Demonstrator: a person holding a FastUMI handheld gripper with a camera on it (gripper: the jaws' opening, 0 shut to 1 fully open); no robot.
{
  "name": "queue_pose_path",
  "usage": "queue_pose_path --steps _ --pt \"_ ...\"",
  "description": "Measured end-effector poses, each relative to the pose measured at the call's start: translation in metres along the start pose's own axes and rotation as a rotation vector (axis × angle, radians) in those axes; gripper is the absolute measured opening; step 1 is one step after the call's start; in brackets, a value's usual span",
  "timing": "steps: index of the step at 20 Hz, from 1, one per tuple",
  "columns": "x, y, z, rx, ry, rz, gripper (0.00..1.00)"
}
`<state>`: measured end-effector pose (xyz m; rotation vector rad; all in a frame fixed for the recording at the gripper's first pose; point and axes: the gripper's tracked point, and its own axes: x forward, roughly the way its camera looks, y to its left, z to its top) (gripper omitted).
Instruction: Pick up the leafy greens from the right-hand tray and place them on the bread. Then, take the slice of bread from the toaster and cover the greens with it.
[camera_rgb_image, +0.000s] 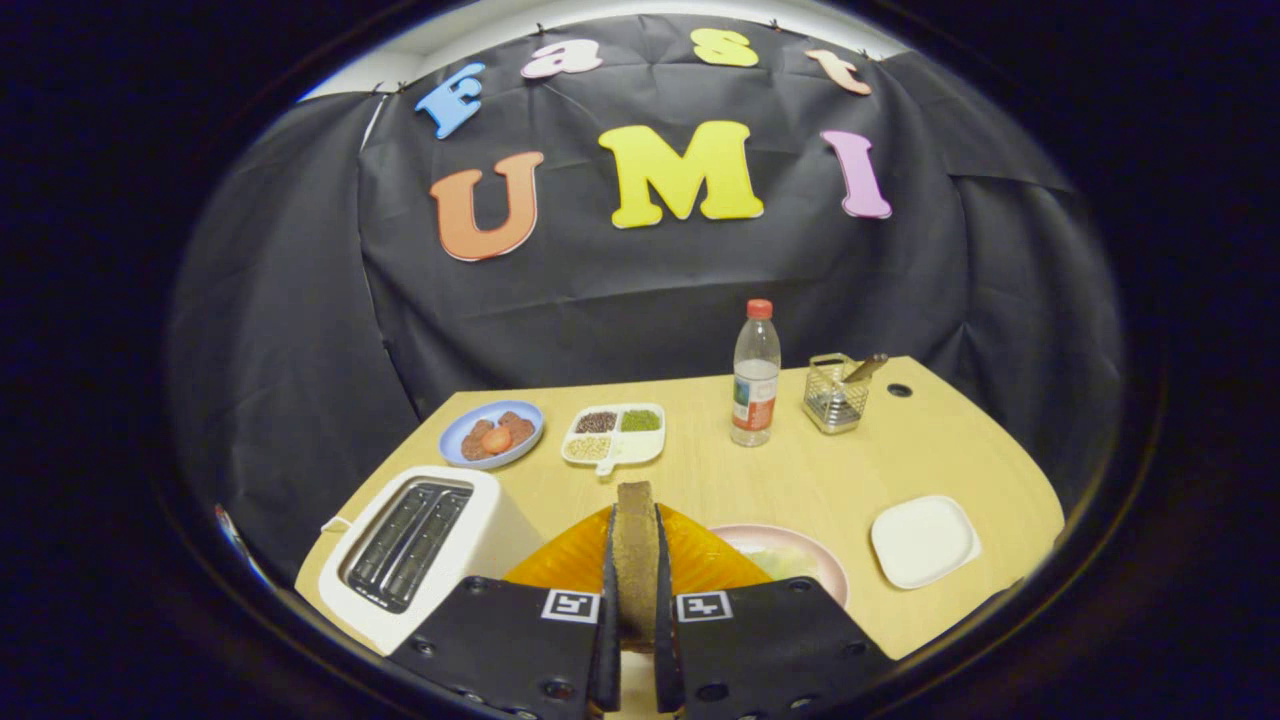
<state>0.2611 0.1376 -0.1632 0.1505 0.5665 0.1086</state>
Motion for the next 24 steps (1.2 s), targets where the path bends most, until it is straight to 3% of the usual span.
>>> queue_pose_path --steps 6,15,21,22,23,24 --pt "0.031 -0.029 -0.033 0.048 0.082 0.018 0.14" --pt "0.048 -0.086 -0.057 0.093 0.088 -0.03 0.17" --pt "0.054 -0.103 -0.069 0.043 0.092 -0.063 0.17" --pt "0.054 -0.11 -0.072 0.025 0.096 -0.089 0.19" --pt "0.056 -0.113 -0.077 0.014 0.108 -0.092 0.3" --pt "0.059 -0.114 -0.082 0.008 0.116 -0.097 0.31"
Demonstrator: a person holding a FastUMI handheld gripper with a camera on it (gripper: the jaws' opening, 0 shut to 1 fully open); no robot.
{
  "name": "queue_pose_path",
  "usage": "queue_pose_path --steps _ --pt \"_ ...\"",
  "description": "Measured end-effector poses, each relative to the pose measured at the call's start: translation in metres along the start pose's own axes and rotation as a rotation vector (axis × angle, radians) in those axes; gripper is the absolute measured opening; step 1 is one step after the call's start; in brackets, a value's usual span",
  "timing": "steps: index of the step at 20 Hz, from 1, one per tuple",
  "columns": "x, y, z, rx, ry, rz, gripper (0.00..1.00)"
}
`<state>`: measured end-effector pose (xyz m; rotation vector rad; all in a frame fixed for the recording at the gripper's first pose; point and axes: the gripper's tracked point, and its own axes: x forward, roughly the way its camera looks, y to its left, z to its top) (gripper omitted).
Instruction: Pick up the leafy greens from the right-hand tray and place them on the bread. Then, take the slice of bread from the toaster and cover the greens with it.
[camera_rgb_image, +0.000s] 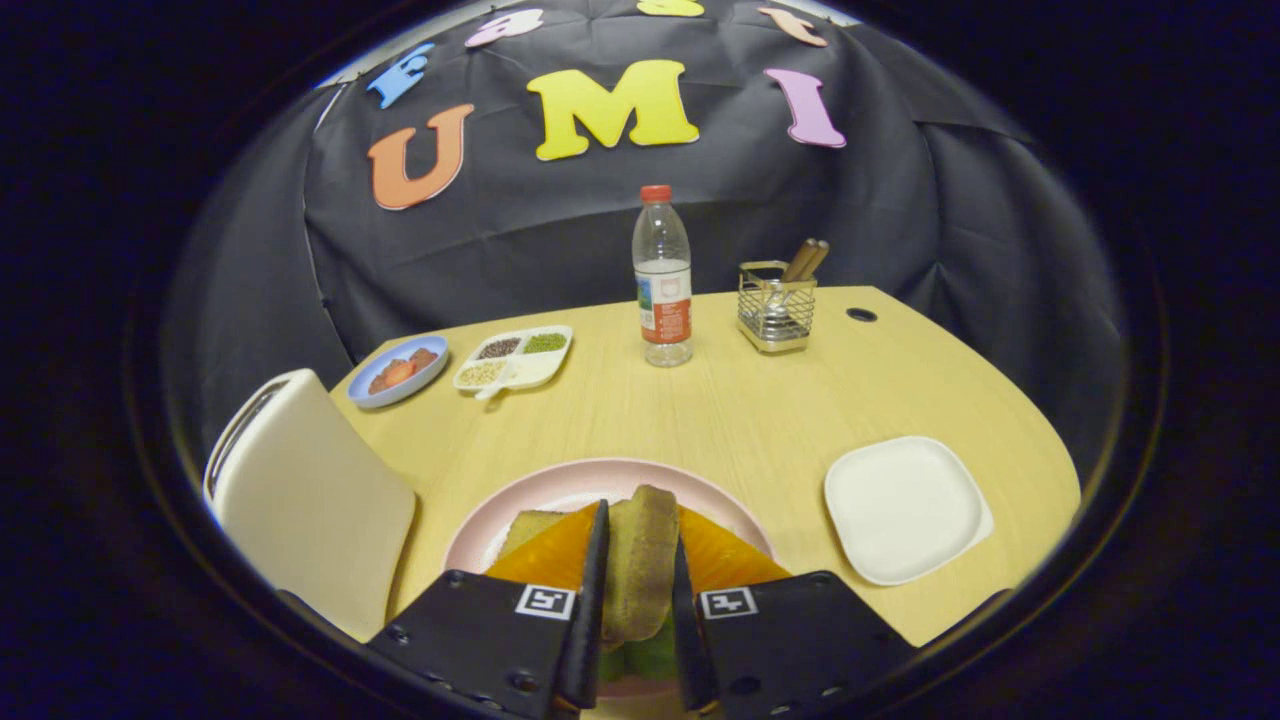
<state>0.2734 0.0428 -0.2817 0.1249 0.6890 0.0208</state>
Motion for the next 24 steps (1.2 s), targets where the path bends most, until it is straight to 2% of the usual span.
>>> queue_pose_path --steps 1,3,5,7,9,13,17,24 --pt "0.001 -0.003 -0.003 -0.002 0.005 -0.006 0.31" --pt "0.003 -0.007 -0.006 0.001 0.004 -0.006 0.42" --pt "0.003 -0.006 -0.005 0.01 -0.003 0.006 0.43" --pt "0.003 -0.016 -0.008 0.003 -0.004 -0.043 0.47" --pt "0.005 -0.016 -0.012 -0.014 0.016 -0.034 0.74" --pt "-0.011 -0.006 -0.003 -0.037 -0.032 -0.016 0.76" --pt "-0.042 0.001 0.012 -0.066 -0.096 -0.019 0.91" --pt "-0.129 0.02 0.06 -0.088 -0.29 -0.008 0.95"
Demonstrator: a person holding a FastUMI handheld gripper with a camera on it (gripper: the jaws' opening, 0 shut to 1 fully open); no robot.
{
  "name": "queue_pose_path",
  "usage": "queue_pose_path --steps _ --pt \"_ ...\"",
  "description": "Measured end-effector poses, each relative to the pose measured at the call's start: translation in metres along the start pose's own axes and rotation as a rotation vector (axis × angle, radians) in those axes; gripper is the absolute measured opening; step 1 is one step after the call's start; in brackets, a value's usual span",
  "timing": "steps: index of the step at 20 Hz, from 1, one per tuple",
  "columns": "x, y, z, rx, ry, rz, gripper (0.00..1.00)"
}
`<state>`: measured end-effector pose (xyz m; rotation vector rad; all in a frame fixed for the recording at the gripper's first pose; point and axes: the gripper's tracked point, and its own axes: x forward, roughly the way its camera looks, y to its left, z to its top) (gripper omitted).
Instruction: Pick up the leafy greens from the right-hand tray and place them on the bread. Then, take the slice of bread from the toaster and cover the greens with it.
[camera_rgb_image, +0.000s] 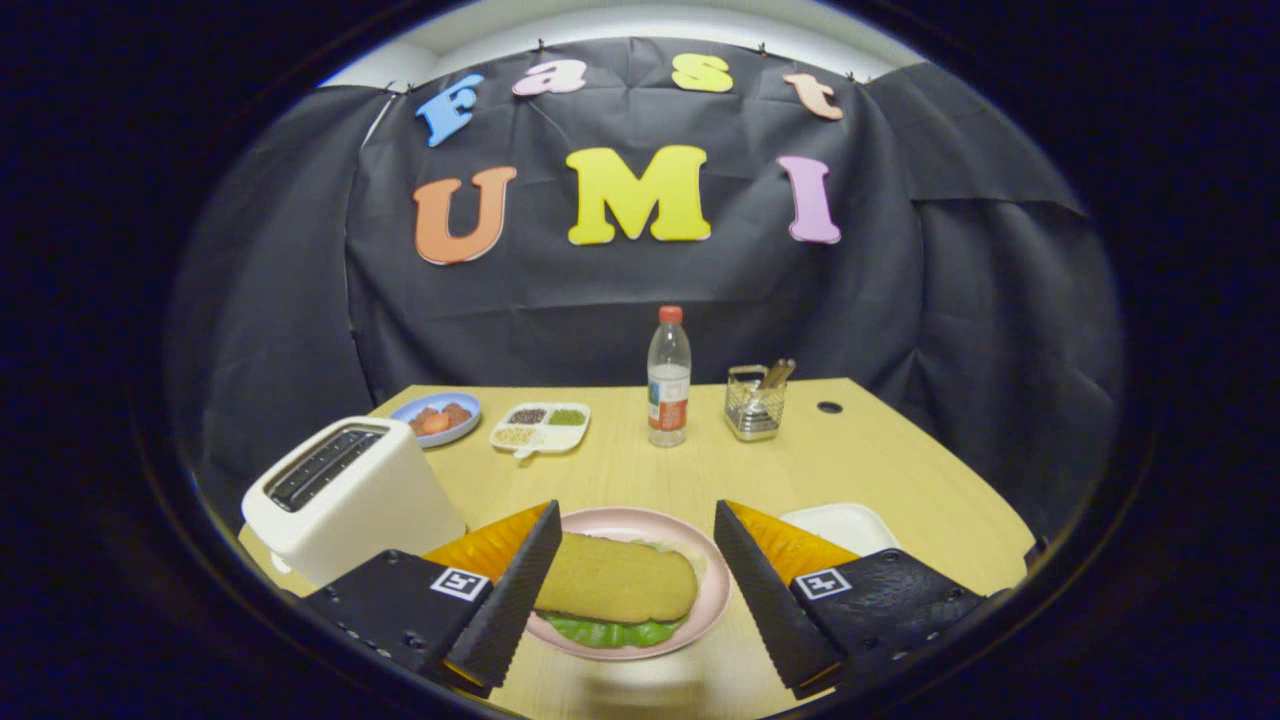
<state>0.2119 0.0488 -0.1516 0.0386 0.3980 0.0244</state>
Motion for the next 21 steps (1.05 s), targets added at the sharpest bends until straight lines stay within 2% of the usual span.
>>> queue_pose_path --steps 9,15,21 --pt "-0.11 0.03 0.088 -0.059 -0.249 -0.001 0.95" --pt "-0.151 0.025 0.111 -0.047 -0.32 -0.019 0.95" --pt "-0.171 0.015 0.118 -0.049 -0.36 -0.029 0.95"
